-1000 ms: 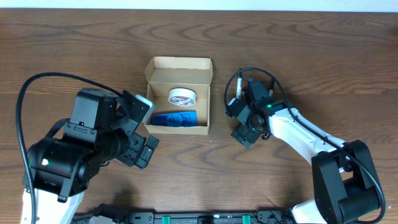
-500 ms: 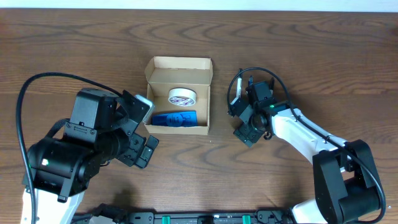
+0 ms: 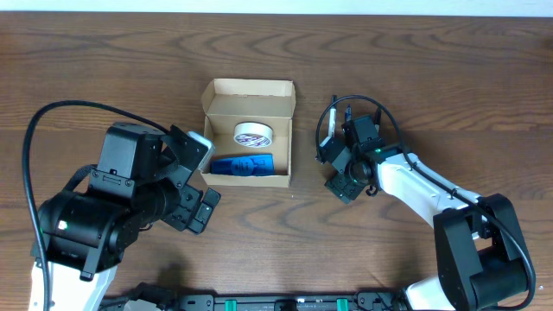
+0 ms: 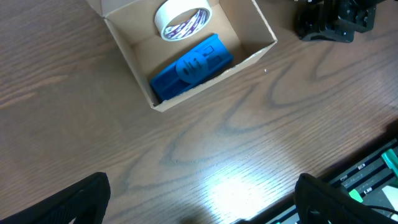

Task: Pack container
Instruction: 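Lower the right gripper over the black round object and grasp it, then carry the black object leftward into the box with the right gripper, then lower the black object beside the duster and open the right gripper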

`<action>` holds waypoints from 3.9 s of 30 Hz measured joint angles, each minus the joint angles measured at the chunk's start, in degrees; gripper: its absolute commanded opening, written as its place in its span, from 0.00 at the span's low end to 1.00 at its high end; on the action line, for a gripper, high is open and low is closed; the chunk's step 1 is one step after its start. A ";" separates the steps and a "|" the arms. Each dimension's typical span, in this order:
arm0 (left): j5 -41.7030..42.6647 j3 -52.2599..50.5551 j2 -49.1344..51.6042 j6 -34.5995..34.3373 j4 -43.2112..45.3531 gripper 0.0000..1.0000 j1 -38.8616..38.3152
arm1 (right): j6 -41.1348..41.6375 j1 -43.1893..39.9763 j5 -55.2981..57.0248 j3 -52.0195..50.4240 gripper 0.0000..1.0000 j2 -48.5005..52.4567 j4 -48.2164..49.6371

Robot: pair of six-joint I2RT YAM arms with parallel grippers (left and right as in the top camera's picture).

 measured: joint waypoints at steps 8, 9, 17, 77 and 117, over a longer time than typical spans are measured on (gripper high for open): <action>-0.02 0.00 0.00 0.00 0.00 0.95 0.00 | 0.57 0.00 -0.02 -0.07 0.56 0.00 0.02; -0.02 0.00 0.00 0.00 0.00 0.95 0.00 | 0.85 0.00 -0.02 -0.07 0.54 0.00 0.04; -0.02 0.00 0.00 0.00 0.00 0.95 0.00 | 3.85 0.00 0.00 -0.04 0.35 0.00 0.50; 0.00 0.00 0.00 0.00 0.00 0.95 0.00 | 73.66 20.83 9.03 35.04 0.01 0.55 -9.46; 0.00 0.00 0.00 0.00 0.00 0.95 0.00 | 82.44 22.23 14.69 31.54 0.18 9.44 -7.78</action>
